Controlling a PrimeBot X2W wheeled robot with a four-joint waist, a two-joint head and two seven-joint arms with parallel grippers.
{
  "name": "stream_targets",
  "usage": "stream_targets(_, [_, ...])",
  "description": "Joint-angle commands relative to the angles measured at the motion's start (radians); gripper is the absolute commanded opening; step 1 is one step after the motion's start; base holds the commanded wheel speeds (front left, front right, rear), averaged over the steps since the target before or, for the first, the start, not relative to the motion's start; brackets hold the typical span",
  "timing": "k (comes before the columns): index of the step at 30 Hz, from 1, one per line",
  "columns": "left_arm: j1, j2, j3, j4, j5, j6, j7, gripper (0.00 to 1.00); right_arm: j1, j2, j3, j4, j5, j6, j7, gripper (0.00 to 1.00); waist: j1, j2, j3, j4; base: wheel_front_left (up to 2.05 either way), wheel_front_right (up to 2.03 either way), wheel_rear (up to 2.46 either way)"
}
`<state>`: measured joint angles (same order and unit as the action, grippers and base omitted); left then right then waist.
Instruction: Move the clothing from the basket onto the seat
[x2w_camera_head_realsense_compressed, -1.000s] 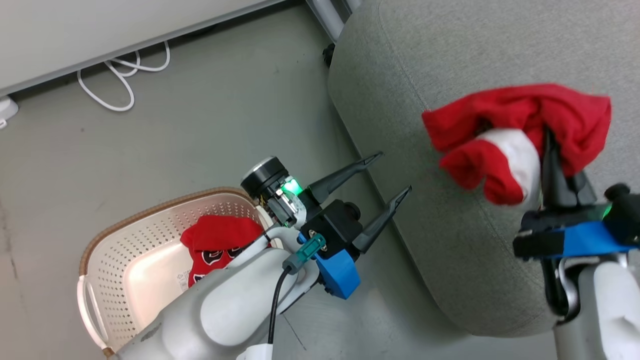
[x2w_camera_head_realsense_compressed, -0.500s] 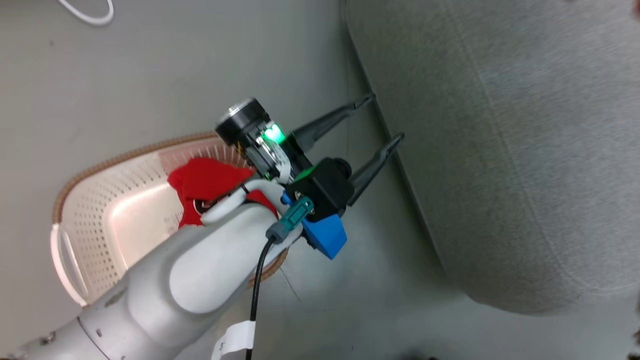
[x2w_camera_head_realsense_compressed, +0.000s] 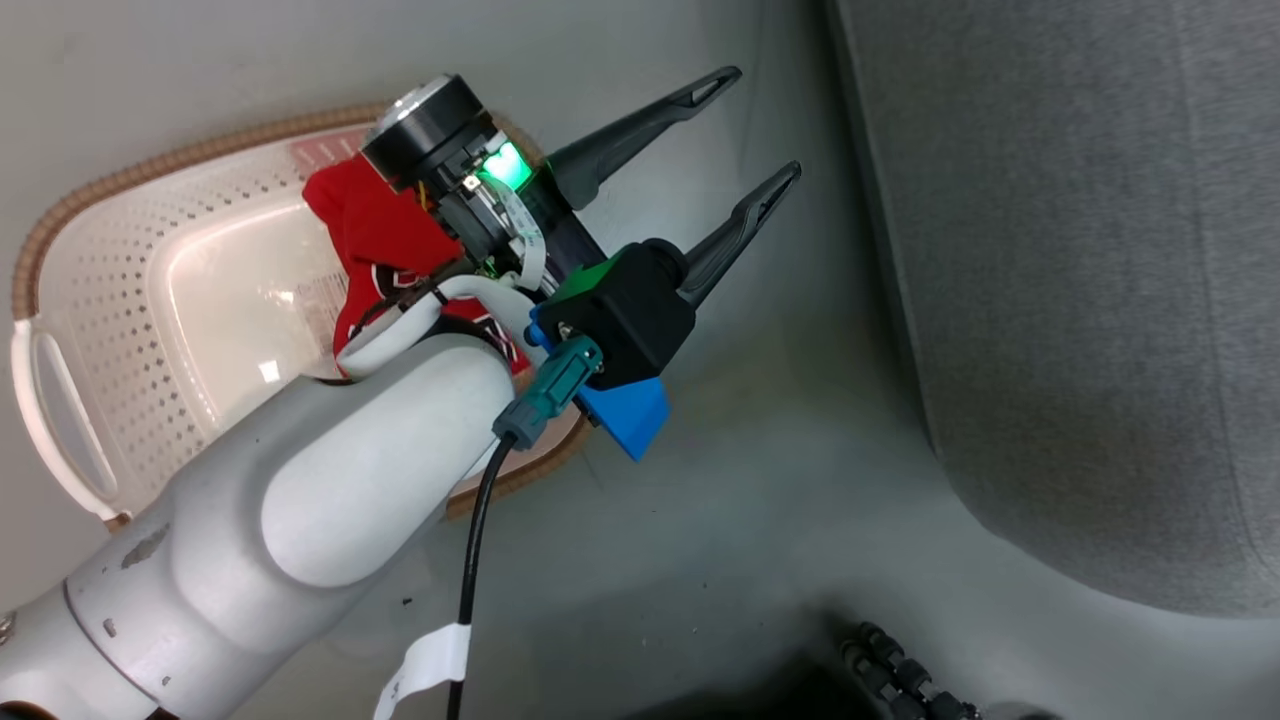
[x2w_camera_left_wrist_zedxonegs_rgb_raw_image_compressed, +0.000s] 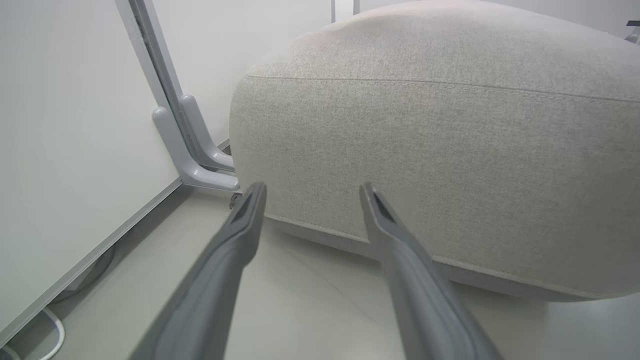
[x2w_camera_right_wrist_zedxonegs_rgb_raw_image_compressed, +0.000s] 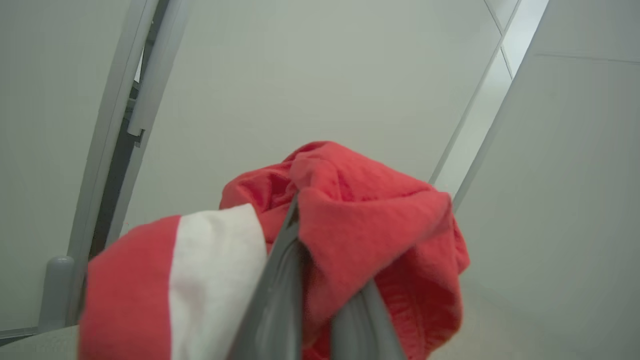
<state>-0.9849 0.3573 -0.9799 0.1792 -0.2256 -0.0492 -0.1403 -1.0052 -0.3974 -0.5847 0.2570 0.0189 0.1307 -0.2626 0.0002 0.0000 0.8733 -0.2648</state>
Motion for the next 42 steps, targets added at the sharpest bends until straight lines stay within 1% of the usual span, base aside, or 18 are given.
stream_targets(1, [-0.015,0.008,0.004,-0.010,0.006,0.006,0.003,1.00,-0.016,-0.010,-0.006,0.017,-0.003,0.000,-0.003,0.00,-0.0002,0.0000,0.029,0.011,0.00,0.00,0.00])
stream_targets(4, [-0.021,0.017,0.004,-0.025,0.007,0.008,0.010,1.00,0.002,-0.006,-0.003,0.071,-0.021,0.000,-0.003,0.00,-0.0002,0.0000,0.049,0.012,0.00,0.00,0.00])
stream_targets(15, [-0.021,0.036,-0.003,-0.045,0.001,0.018,0.020,1.00,0.083,0.099,-0.021,0.219,-0.043,0.000,-0.003,0.00,-0.0002,0.0000,0.065,0.012,0.00,0.00,0.00])
stream_targets(19, [-0.023,0.040,-0.003,-0.049,0.000,0.021,0.020,1.00,0.100,0.122,-0.018,0.251,-0.041,0.000,-0.003,0.00,-0.0002,0.0000,0.059,0.009,0.00,0.00,0.00])
stream_targets(20, [-0.023,0.040,-0.004,-0.049,-0.001,0.023,0.020,1.00,0.103,0.122,-0.020,0.255,-0.037,0.000,-0.003,0.22,-0.0002,0.0000,0.056,0.009,0.00,0.00,0.00])
stream_targets(21, [-0.023,0.040,-0.005,-0.048,-0.003,0.024,0.019,1.00,0.107,0.125,-0.019,0.260,-0.034,0.000,-0.003,0.86,-0.0002,0.0000,0.053,0.009,0.00,0.00,0.00])
stream_targets(22, [-0.022,0.039,-0.006,-0.047,-0.003,0.025,0.016,1.00,0.110,0.130,-0.016,0.261,-0.028,0.000,-0.003,1.00,-0.0002,0.0000,0.048,0.008,0.00,0.00,0.00])
stream_targets(26, [-0.008,0.026,-0.008,-0.038,-0.012,0.032,-0.006,1.00,0.140,0.136,-0.015,0.230,-0.014,0.000,-0.003,1.00,-0.0002,0.0000,0.020,0.008,0.00,0.00,0.00])
stream_targets(31, [0.019,-0.004,-0.013,-0.002,-0.028,0.041,-0.052,1.00,0.240,0.151,-0.009,0.171,-0.018,0.000,-0.003,1.00,-0.0002,0.0000,-0.052,0.018,0.00,0.00,0.00])
stream_targets(32, [0.019,-0.004,-0.013,-0.002,-0.028,0.041,-0.052,1.00,0.240,0.151,-0.009,0.171,-0.018,0.000,-0.003,1.00,-0.0002,0.0000,-0.052,0.018,0.00,0.00,0.00])
stream_targets(37, [0.064,-0.039,0.002,0.050,-0.060,0.061,-0.101,1.00,0.361,0.169,0.000,0.078,-0.019,0.000,-0.003,1.00,-0.0002,0.0000,-0.160,0.038,0.00,0.00,0.00])
stream_targets(42, [0.128,-0.069,0.042,0.097,-0.100,0.082,-0.124,1.00,0.464,0.190,0.057,-0.041,-0.027,0.000,-0.003,1.00,-0.0002,0.0000,-0.273,0.066,0.00,0.00,0.00])
